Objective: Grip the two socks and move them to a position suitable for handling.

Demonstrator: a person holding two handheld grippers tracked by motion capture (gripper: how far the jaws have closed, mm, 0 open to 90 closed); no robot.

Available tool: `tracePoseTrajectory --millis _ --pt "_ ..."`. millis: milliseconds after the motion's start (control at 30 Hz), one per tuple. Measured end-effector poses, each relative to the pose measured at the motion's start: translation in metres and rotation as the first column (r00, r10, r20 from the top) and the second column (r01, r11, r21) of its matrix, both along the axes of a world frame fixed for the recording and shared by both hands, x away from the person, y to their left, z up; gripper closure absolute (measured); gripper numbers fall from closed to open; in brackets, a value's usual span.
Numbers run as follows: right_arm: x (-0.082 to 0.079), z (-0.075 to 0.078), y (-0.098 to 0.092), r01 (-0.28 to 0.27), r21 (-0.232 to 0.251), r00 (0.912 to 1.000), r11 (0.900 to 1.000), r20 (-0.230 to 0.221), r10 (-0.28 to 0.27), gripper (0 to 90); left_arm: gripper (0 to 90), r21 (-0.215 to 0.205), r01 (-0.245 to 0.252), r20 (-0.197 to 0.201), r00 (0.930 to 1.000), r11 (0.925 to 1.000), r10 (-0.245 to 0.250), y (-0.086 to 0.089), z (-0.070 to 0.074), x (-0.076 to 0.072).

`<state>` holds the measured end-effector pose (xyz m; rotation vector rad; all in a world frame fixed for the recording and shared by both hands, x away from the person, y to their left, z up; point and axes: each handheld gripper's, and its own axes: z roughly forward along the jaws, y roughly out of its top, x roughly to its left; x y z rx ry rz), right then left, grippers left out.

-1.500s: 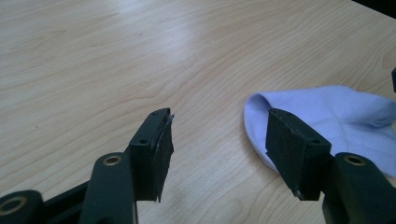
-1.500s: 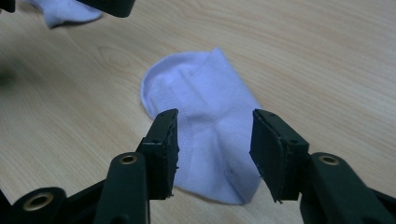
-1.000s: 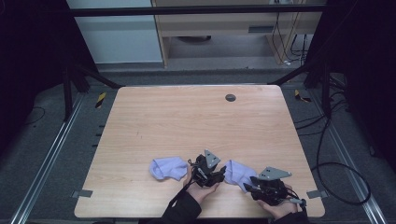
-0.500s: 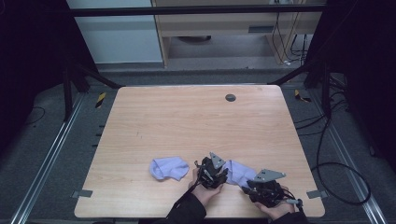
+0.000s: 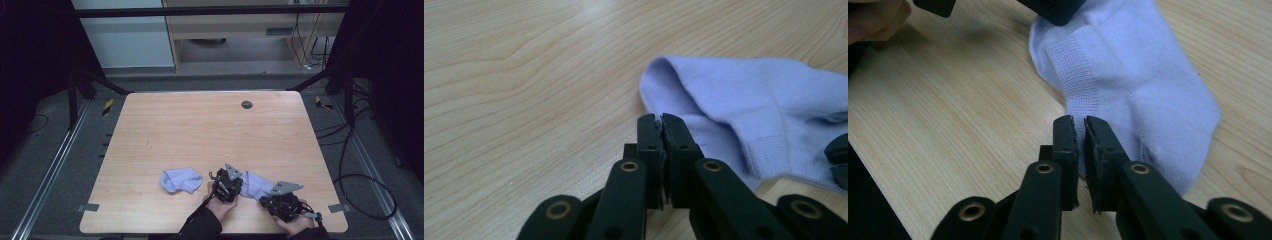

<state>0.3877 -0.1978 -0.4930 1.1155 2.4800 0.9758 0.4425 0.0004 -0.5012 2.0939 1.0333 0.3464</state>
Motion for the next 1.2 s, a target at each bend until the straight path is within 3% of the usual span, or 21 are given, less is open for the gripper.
tracePoseTrajectory --millis 200,333,367,500,633,667,767,900,1200 --pt "-0.001 0.002 0.000 0.008 0.014 0.9999 1.000 0.011 -0.008 88.7 88.2 -0.011 -0.004 -0.005 1.0000 0.9999 0.004 0.001 0.001 0.000" --pt "-0.003 0.010 -0.003 0.012 0.070 0.9991 0.997 0.041 -0.015 88.9 88.3 -0.021 -0.003 0.002 1.0000 0.9998 0.003 0.002 0.002 0.000" --pt "-0.003 0.015 -0.006 0.023 0.095 0.9974 0.995 0.065 -0.029 89.1 88.3 -0.022 -0.002 0.004 1.0000 0.9998 0.003 0.002 0.003 0.000" --pt "-0.002 0.020 -0.012 0.050 0.120 0.9946 0.991 0.085 -0.060 89.1 88.3 -0.020 -0.001 0.006 1.0000 0.9998 0.001 0.004 0.003 0.000" --pt "0.002 0.024 -0.018 0.089 0.160 0.9887 0.983 0.106 -0.106 89.2 88.4 -0.025 0.002 0.007 1.0000 0.9997 -0.002 0.004 0.004 0.000" --pt "0.005 0.026 -0.021 0.117 0.176 0.9834 0.977 0.117 -0.139 89.1 88.4 -0.023 0.003 0.007 1.0000 0.9997 -0.003 0.005 0.004 0.000" --pt "0.009 0.028 -0.023 0.144 0.192 0.9772 0.971 0.128 -0.170 89.2 88.4 -0.024 0.008 0.003 1.0000 0.9997 -0.008 0.005 0.004 0.000" --pt "0.018 0.029 -0.027 0.194 0.188 0.9653 0.963 0.138 -0.221 89.1 88.4 -0.021 0.009 0.002 1.0000 0.9997 -0.009 0.007 0.004 0.000" --pt "0.036 0.023 -0.034 0.261 0.172 0.9493 0.950 0.133 -0.285 89.1 88.4 -0.006 0.018 -0.001 0.9998 0.9998 -0.018 0.006 0.003 0.000"
